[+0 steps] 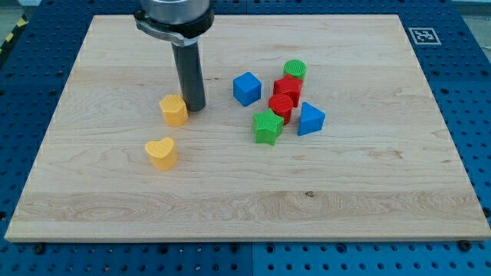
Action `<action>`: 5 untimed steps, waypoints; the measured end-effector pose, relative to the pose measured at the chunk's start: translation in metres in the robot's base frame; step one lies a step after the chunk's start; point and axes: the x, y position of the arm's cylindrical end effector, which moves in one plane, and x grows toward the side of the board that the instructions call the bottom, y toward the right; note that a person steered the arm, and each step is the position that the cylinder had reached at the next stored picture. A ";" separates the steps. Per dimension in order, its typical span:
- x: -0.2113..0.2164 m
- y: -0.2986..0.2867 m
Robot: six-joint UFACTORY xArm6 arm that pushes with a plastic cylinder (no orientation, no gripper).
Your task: Push the hexagon right above the heart
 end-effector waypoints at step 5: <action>0.000 -0.026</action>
